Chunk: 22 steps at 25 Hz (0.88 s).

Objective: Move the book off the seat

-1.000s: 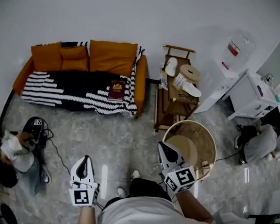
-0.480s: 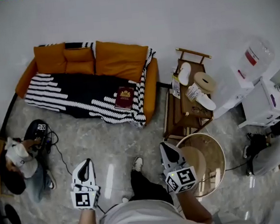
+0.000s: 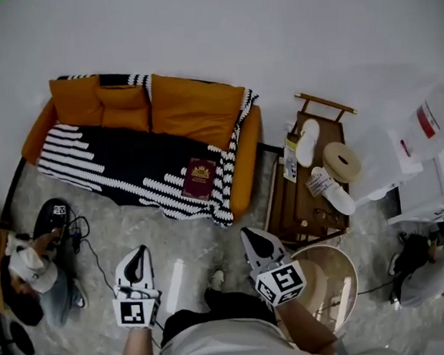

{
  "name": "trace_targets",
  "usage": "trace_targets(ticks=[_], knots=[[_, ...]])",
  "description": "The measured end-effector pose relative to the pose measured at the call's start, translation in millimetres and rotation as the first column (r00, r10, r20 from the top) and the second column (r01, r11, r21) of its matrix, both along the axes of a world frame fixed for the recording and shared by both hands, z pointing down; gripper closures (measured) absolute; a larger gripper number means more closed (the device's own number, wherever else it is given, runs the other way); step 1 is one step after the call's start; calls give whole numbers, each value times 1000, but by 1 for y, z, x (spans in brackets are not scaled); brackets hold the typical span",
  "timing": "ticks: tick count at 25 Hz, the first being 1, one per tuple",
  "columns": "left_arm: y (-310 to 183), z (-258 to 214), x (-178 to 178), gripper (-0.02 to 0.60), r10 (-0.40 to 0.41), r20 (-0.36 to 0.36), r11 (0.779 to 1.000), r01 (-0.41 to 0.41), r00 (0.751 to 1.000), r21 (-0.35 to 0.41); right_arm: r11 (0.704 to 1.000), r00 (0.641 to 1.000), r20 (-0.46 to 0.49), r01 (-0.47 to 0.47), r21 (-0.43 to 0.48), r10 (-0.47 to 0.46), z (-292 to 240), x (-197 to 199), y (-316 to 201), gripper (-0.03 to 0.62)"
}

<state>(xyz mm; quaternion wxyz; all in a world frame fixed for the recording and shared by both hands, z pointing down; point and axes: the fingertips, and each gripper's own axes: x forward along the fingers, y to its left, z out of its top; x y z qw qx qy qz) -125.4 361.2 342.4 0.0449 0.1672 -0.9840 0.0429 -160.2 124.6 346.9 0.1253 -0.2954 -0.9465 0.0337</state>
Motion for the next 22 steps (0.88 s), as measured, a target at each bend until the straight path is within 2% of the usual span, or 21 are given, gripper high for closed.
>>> trace_targets(ticks=[3, 11, 17, 22], knots=[[-12, -8, -27, 565, -8, 6, 1000, 8, 1000, 9, 1000, 999, -36, 8, -25, -9, 7, -23, -6, 572], [-19, -11, -62, 565, -11, -3, 1000, 11, 1000, -1, 996, 994, -86, 57, -70, -63, 17, -55, 4, 572], [-23, 4, -90, 565, 45, -45, 999, -45, 998, 6, 997, 991, -128, 38, -60, -46, 26, -70, 1, 571], [-19, 10, -123, 565, 77, -39, 997, -77, 996, 18, 999, 977, -210, 16, -36, -23, 55, -90, -5, 571]])
